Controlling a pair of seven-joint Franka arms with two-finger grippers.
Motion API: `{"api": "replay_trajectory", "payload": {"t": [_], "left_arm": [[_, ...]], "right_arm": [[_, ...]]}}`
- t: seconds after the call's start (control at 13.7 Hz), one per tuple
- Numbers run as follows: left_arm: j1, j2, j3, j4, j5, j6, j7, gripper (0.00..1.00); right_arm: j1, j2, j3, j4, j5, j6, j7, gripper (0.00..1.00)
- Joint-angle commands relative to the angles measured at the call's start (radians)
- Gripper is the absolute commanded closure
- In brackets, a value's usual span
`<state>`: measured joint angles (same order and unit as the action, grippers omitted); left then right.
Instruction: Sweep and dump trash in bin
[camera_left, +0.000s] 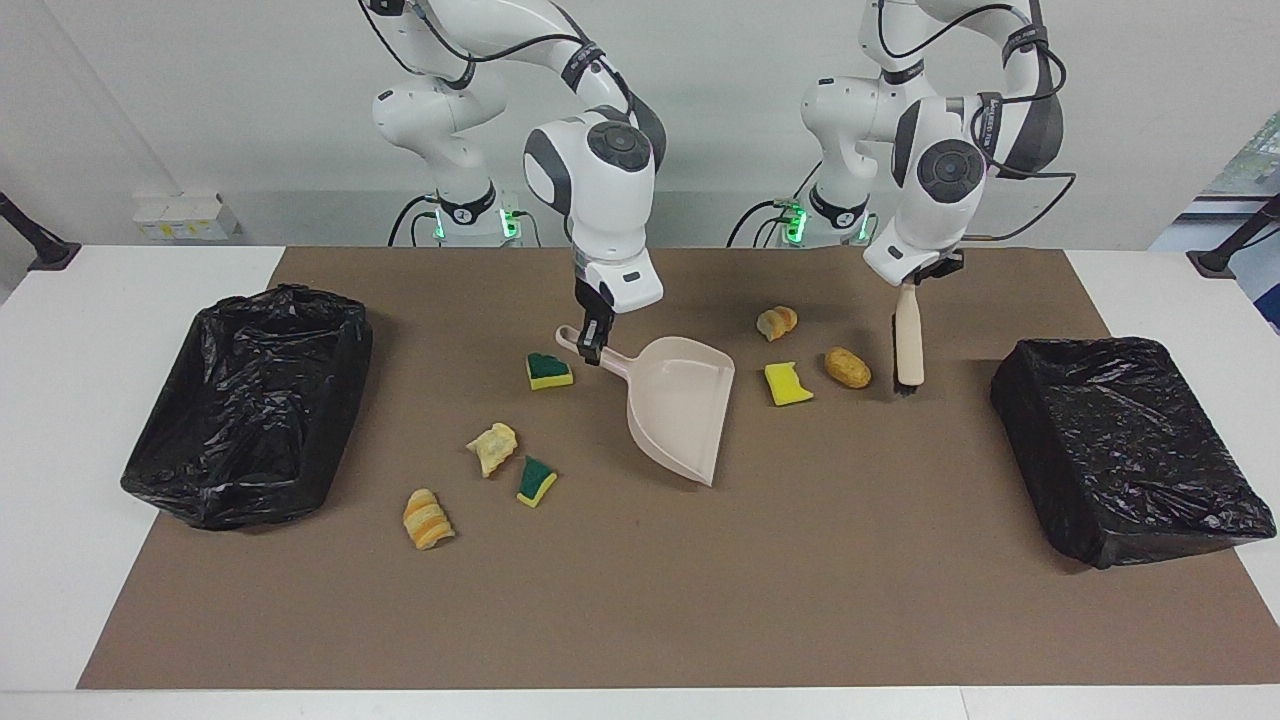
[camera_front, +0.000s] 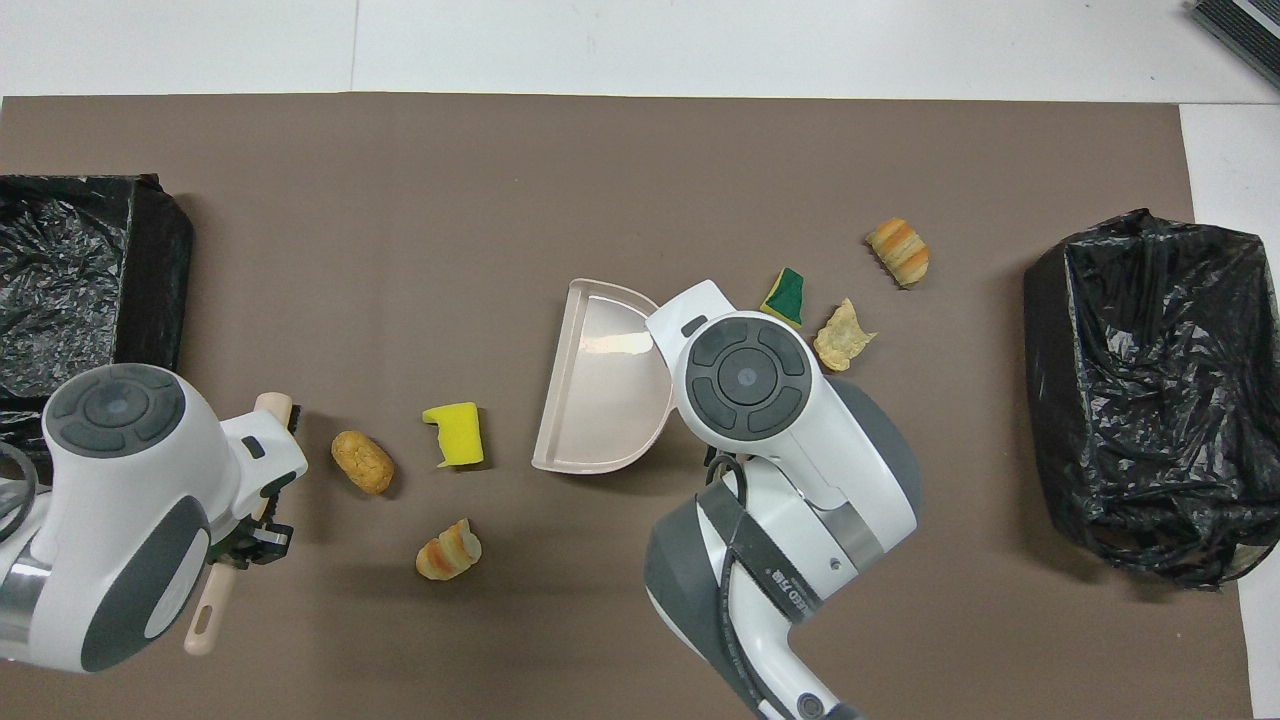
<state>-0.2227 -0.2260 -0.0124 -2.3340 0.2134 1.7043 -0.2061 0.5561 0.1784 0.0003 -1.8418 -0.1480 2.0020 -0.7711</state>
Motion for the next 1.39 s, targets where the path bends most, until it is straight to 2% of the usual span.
{"api": "replay_trajectory", "payload": {"t": [0.0, 0.22, 0.73, 1.02, 1.32], "left_arm": [[-0.024, -0.024, -0.004, -0.083, -0.069, 0.102, -0.214, 1.0], [-0.096, 0.005, -0.004, -0.088, -0.169, 0.181, -0.32, 1.0], [-0.312, 0.151, -0.004, -0.035, -0.317, 0.394, -0.354, 1.0], [-0.432, 0.166, -0.004, 0.01, -0.388, 0.428, -0.389, 1.0], [-0.547, 0.172, -0.004, 0.074, -0.388, 0.399, -0.498, 1.0]], "right_arm": [[-0.015, -0.046, 0.007, -0.062, -0.019, 0.032, -0.167, 1.0], [-0.027, -0.062, 0.007, -0.131, -0.021, 0.13, -0.241, 1.0], [-0.018, -0.091, 0.009, -0.201, -0.01, 0.136, -0.287, 1.0], [-0.013, -0.088, 0.01, -0.205, -0.004, 0.146, -0.243, 1.0], [-0.018, -0.088, 0.009, -0.209, 0.01, 0.147, -0.235, 1.0]]}}
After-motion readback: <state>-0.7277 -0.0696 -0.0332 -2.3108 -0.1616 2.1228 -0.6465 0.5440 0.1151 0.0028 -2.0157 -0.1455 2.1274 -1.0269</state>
